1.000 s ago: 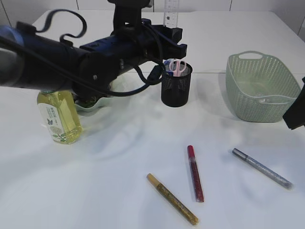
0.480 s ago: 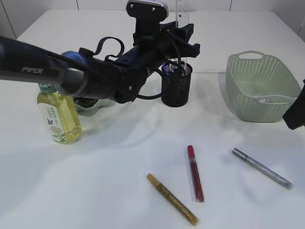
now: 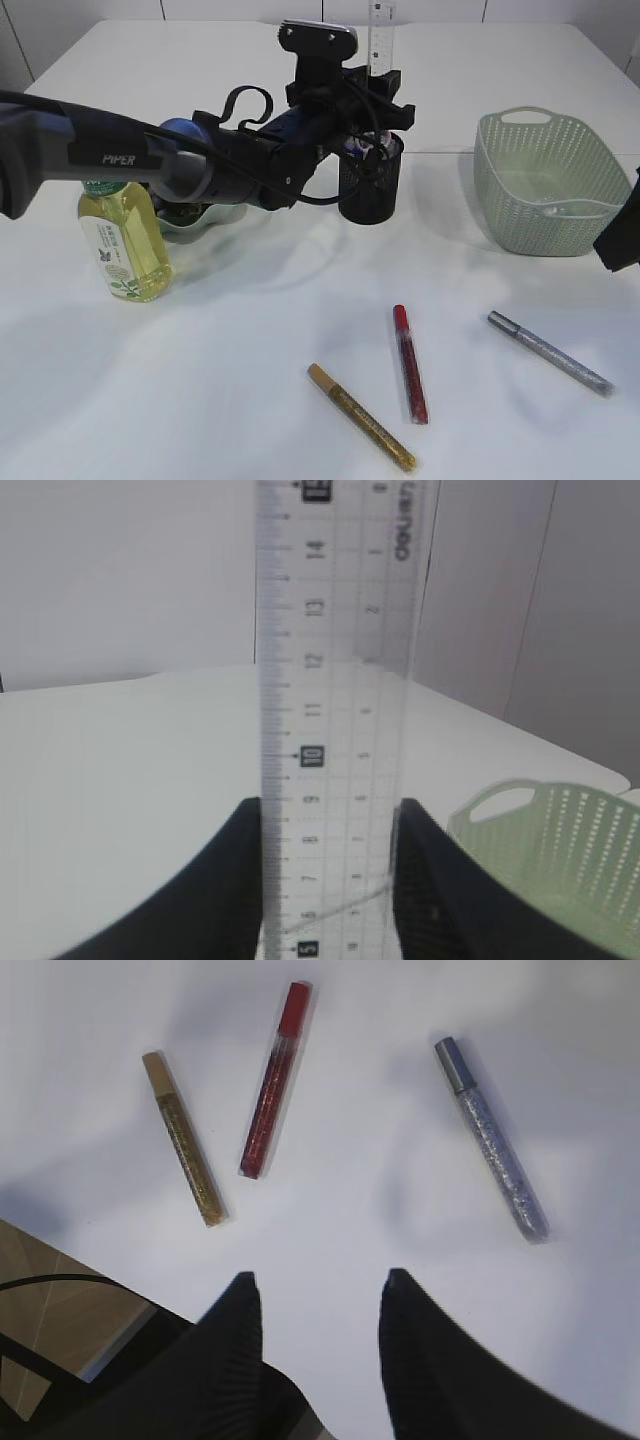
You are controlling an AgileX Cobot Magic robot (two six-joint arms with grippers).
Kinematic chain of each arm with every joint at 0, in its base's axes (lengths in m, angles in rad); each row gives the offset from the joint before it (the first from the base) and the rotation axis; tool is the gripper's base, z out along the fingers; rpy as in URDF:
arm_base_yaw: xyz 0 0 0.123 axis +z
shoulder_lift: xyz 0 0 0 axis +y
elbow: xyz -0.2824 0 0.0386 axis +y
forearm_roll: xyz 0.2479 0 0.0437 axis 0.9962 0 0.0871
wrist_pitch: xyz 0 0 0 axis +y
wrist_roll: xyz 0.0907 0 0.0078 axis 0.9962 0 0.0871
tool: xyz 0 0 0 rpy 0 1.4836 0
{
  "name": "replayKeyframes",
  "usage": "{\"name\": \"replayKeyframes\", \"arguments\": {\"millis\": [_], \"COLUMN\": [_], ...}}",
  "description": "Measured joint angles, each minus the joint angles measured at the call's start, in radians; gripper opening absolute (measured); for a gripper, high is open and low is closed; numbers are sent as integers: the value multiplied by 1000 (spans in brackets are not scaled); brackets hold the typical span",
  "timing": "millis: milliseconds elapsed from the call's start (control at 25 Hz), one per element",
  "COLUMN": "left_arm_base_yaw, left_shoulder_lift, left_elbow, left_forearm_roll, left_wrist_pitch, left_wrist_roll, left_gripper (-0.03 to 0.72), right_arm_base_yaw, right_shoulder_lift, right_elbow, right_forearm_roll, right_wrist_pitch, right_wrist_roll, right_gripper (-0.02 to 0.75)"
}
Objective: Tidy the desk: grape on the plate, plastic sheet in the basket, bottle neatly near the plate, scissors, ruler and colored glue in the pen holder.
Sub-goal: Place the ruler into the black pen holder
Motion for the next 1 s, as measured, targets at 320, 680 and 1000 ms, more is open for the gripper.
{"name": "replayKeyframes", "arguments": {"millis": [320,680,1000], "left_arm_base_yaw": [5,17,17], "left_shoulder_lift": [6,6,6], "left_elbow": [-4,-4,-4], "left_forearm_roll": [0,0,0], "left_wrist_pitch": [22,23,23], "left_wrist_roll": [0,0,0], "left_gripper": [281,289,302], "right_arm_base_yaw": [0,0,0], "right_shoulder_lift": [0,0,0], "right_elbow": [0,0,0], "right_forearm_roll": [0,0,0], "right_wrist_pitch": [-6,-7,-7], "right_wrist_roll": [-1,-4,-6], "right_gripper": [323,323,323]}}
